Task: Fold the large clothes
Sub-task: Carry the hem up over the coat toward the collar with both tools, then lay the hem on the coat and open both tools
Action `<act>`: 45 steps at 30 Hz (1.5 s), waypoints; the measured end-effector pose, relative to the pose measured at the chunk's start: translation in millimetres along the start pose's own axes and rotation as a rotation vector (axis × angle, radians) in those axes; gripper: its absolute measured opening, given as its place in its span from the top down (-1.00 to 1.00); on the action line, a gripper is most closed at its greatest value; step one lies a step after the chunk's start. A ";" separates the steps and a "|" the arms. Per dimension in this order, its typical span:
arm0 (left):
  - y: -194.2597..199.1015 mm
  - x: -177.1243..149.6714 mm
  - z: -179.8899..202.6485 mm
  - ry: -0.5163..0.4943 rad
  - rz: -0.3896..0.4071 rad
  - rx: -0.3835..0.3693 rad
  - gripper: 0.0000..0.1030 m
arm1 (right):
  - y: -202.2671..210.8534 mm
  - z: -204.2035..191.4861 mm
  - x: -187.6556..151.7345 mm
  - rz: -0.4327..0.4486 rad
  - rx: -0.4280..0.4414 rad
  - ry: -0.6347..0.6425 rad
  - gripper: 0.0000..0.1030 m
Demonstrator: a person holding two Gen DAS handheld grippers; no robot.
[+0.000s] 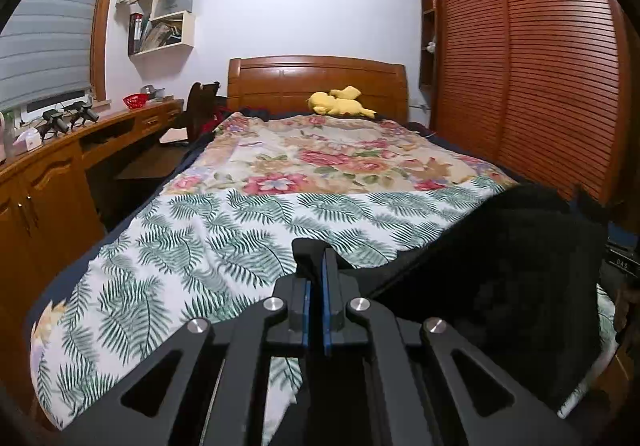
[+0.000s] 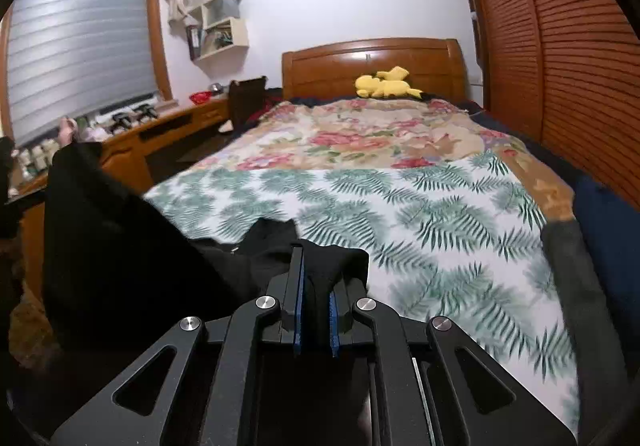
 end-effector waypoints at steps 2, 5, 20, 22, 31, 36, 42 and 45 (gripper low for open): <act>-12.8 4.7 -3.9 0.000 -0.006 0.010 0.98 | -23.7 6.9 11.8 -0.004 -0.045 0.014 0.87; -31.4 10.3 -5.6 -0.005 -0.012 0.009 0.97 | -53.0 19.6 21.3 -0.032 -0.085 0.000 0.87; -85.7 2.2 4.9 -0.031 -0.079 -0.058 0.85 | -166.9 42.8 33.3 -0.135 -0.270 -0.010 0.86; -85.7 -2.0 7.5 -0.044 -0.090 -0.056 0.79 | -181.5 48.5 29.5 -0.163 -0.319 -0.009 0.86; -76.5 -13.2 37.4 -0.060 -0.111 -0.159 0.42 | -197.6 50.9 19.4 -0.235 -0.338 -0.010 0.59; -70.0 -15.5 57.5 -0.087 -0.111 -0.193 0.33 | -171.0 38.0 26.5 -0.197 -0.348 0.047 -0.05; -57.5 -24.9 78.0 -0.090 -0.112 -0.242 0.29 | -135.6 15.6 9.5 -0.223 -0.261 0.065 -0.06; -51.6 -31.7 85.5 -0.099 -0.118 -0.259 0.29 | -115.9 -2.6 -11.3 -0.240 -0.200 0.083 -0.06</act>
Point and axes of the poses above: each gripper's, at about its wrist camera, not at the fingertips, and y roughly against the way its jaws point, z to its right, x to its top, the point moved 5 cm from there along -y, roughly the way its jaws point, and after that the axes turned 12 degrees about -y, right-handed, at the moved point
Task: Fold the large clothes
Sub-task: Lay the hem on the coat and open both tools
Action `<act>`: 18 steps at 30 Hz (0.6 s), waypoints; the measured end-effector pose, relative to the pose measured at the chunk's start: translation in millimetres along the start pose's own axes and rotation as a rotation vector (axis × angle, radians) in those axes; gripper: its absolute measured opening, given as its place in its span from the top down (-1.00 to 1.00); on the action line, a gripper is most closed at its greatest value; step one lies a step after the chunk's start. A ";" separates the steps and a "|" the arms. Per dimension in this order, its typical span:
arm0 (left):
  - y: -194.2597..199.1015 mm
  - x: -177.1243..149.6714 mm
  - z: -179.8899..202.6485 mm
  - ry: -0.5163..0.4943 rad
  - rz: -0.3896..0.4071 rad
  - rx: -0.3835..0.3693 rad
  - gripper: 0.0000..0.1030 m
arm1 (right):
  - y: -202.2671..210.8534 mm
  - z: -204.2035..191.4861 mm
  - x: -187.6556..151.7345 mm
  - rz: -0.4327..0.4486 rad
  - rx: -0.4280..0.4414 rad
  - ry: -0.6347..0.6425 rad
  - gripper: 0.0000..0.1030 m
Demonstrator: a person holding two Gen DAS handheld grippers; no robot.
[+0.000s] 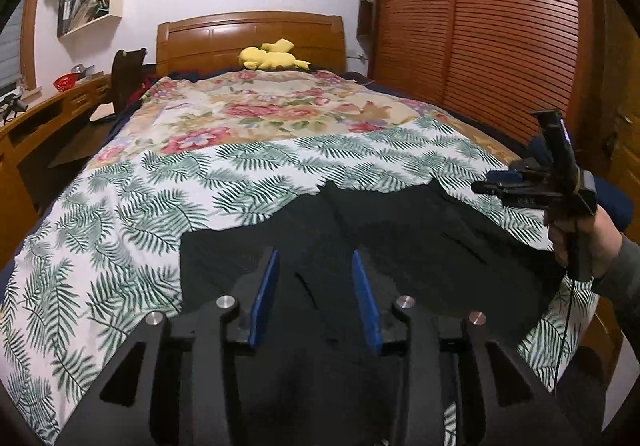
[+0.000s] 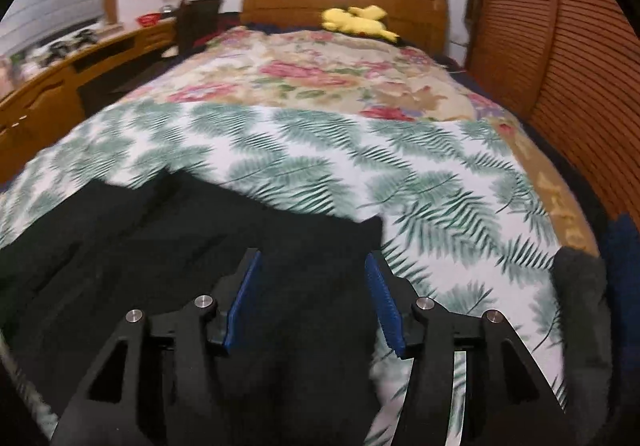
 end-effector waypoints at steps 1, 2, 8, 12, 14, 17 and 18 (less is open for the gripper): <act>1.5 -2.2 4.3 -0.008 -0.001 -0.006 0.29 | 5.5 -7.3 -10.4 -0.009 0.022 0.015 -0.06; 2.6 -4.1 8.4 -0.014 0.000 -0.010 0.29 | 9.1 -12.7 -17.5 -0.016 0.036 0.026 -0.06; 7.3 -11.5 26.2 -0.025 -0.006 -0.028 0.28 | 32.1 -40.7 -64.1 -0.049 0.114 0.055 -0.06; 9.8 -18.8 35.8 -0.032 -0.015 -0.040 0.28 | 41.3 -50.4 -88.0 -0.065 0.094 0.110 -0.06; 11.1 -22.8 38.4 -0.033 -0.018 -0.045 0.27 | 48.1 -47.9 -95.1 -0.063 0.091 0.121 -0.06; 13.0 -31.6 45.6 -0.035 -0.031 -0.058 0.27 | 60.9 -34.6 -103.0 -0.065 0.078 0.104 -0.06; 13.6 -34.0 47.1 -0.035 -0.034 -0.060 0.27 | 63.6 -29.8 -105.1 -0.069 0.074 0.097 -0.06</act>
Point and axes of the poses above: each gripper's, at about its wrist camera, not at the fingertips, and y roughly against the way its jaws point, z to its right, x to its top, the point moved 5 cm from there along -y, roughly the way its jaws point, and after that the axes turned 12 degrees about -y, right-handed, at the moved point
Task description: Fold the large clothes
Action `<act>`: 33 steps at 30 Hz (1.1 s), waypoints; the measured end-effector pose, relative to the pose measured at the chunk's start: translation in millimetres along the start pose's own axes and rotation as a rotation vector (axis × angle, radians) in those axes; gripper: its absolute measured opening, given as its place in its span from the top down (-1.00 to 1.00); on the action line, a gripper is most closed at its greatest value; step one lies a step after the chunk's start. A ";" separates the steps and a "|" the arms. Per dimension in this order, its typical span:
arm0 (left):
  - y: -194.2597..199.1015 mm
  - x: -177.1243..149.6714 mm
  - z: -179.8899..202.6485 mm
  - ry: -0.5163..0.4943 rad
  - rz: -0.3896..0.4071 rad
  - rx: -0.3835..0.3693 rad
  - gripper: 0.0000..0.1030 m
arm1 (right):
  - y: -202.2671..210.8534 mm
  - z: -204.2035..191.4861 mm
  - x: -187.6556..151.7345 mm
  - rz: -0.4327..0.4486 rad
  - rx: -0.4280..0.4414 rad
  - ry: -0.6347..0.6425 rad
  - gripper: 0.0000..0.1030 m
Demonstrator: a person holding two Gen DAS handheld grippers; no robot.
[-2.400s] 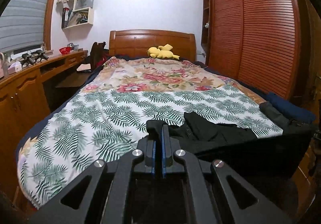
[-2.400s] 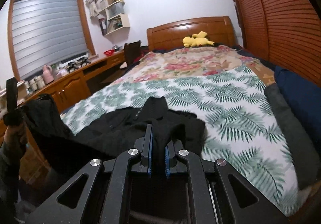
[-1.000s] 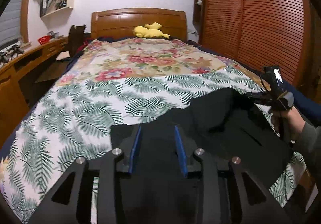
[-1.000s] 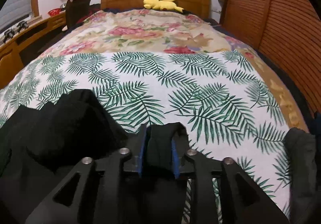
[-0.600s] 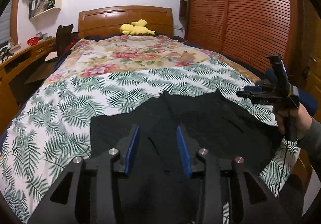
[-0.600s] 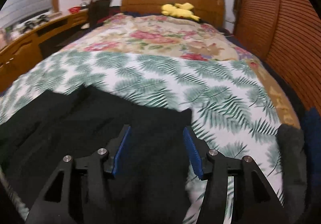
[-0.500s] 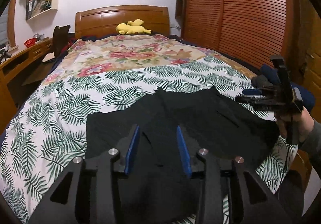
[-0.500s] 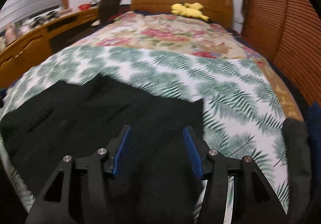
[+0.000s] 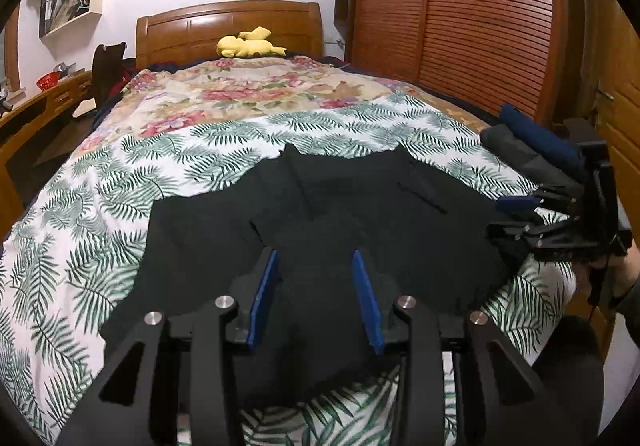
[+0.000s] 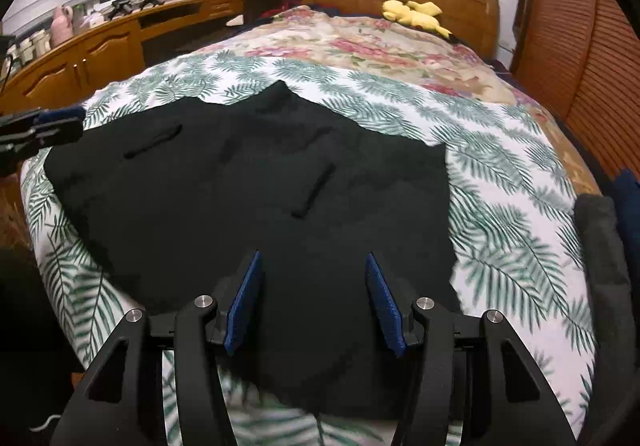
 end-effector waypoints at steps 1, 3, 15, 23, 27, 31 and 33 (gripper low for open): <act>0.3 -2.8 2.4 0.000 -0.005 -0.005 0.27 | 2.7 4.7 -3.1 -0.003 -0.008 -0.007 -0.07; 0.8 -6.5 8.3 -0.001 -0.011 -0.015 0.27 | 10.2 17.5 -10.9 0.009 -0.041 -0.019 -0.09; -9.8 -10.9 36.0 -0.032 -0.040 -0.050 0.26 | 14.2 75.0 -33.1 -0.026 -0.065 -0.232 -0.39; -18.7 -11.4 50.8 -0.049 -0.066 -0.085 0.26 | -8.2 77.5 -48.5 -0.115 0.077 -0.326 -0.37; -19.0 -10.4 58.5 -0.062 -0.064 -0.094 0.26 | -5.7 69.4 -47.1 -0.099 0.105 -0.286 0.23; -18.7 -9.5 63.5 -0.072 -0.061 -0.099 0.26 | 10.2 65.6 -38.3 -0.043 0.091 -0.237 0.69; -17.9 -10.0 63.5 -0.073 -0.061 -0.103 0.26 | 18.9 61.4 -32.2 -0.007 0.072 -0.206 0.74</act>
Point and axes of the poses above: each gripper's, at about its wrist camera, not at the fingertips, and y roughly against the way its jaws point, z to its right, x to its top, the point moved 5 cm from there along -y, roughly the way its jaws point, and after that the axes turned 12 degrees about -y, right-handed, at the moved point
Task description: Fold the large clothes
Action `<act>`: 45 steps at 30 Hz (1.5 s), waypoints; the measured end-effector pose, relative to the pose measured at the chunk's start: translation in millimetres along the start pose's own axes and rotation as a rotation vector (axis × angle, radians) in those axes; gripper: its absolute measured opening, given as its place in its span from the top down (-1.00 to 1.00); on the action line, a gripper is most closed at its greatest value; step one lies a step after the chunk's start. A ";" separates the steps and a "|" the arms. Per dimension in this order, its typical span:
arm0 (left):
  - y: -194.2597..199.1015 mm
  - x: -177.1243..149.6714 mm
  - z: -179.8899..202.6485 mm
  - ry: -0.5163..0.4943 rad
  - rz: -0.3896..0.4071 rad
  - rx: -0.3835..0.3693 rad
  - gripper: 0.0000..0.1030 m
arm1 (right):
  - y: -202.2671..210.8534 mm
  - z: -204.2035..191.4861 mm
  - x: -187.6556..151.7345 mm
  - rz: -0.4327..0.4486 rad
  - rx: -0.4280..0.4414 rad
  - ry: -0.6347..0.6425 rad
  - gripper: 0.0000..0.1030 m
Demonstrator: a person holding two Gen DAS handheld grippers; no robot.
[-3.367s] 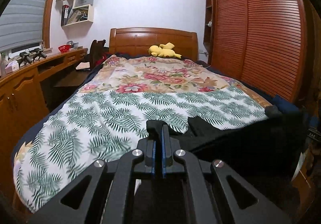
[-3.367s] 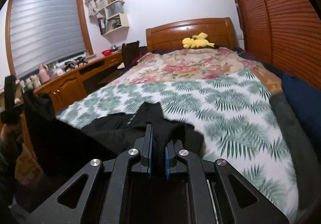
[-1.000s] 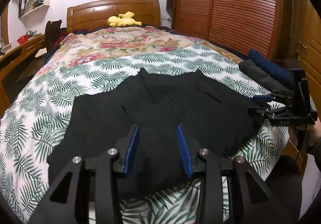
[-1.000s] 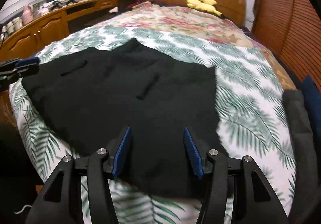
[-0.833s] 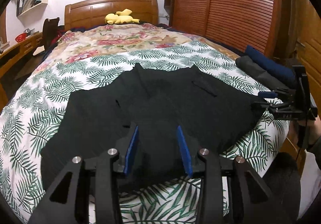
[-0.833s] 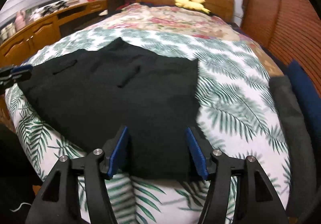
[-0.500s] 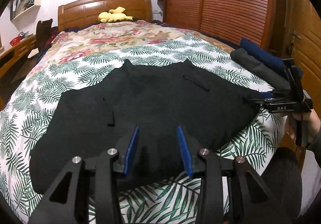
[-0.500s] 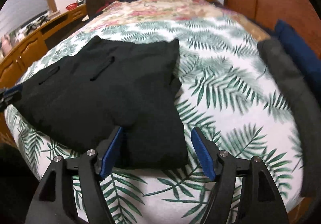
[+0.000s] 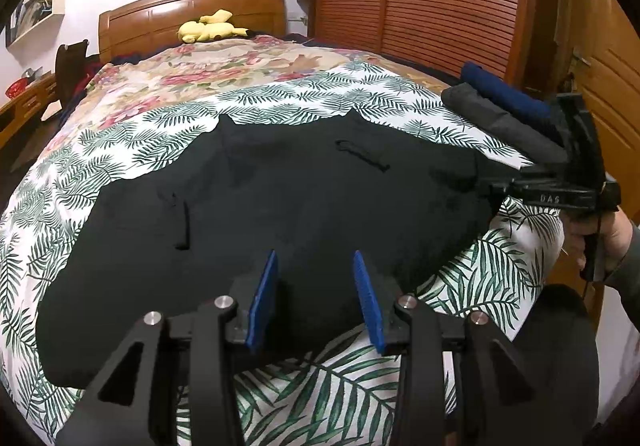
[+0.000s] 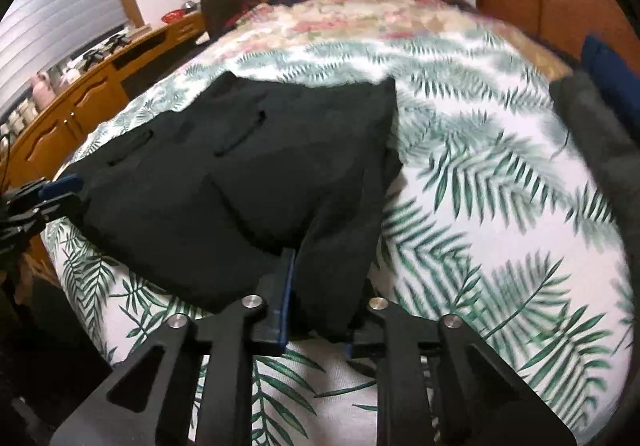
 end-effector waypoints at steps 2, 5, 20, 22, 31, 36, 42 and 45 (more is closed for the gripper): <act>1.5 0.5 -0.5 0.000 0.004 -0.004 0.26 | 6.3 0.1 8.3 0.039 -0.020 0.002 0.77; 2.6 0.2 0.2 0.000 0.006 -0.006 0.26 | 13.4 8.0 19.1 0.080 -0.059 0.000 0.79; 7.0 3.5 -3.3 0.006 0.022 -0.001 0.26 | 42.1 51.2 21.3 0.124 -0.305 -0.018 0.04; 6.2 3.9 -2.5 0.003 0.020 0.000 0.26 | 48.3 42.6 25.9 0.149 -0.338 0.004 0.04; 5.8 3.9 -2.1 0.007 0.023 -0.001 0.26 | 9.1 -63.9 19.0 0.094 -0.053 0.143 0.04; 5.6 1.9 -4.6 0.007 0.017 0.006 0.26 | -30.1 -101.1 6.6 0.025 0.011 0.185 0.04; 7.4 2.4 -5.9 0.011 0.020 0.006 0.26 | -71.3 -101.3 -18.2 -0.064 -0.030 0.211 0.03; 6.6 2.0 -5.1 0.009 0.017 0.004 0.26 | -70.8 -100.0 -19.6 -0.058 -0.028 0.209 0.03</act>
Point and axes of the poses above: each gripper's, at about its wrist camera, not at the fingertips, and y roughly against the way its jaws point, z to its right, x to its top, the point moved 5 cm from there along -y, roughly the way its jaws point, and after that the axes turned 12 degrees about -y, right-handed, at the moved point
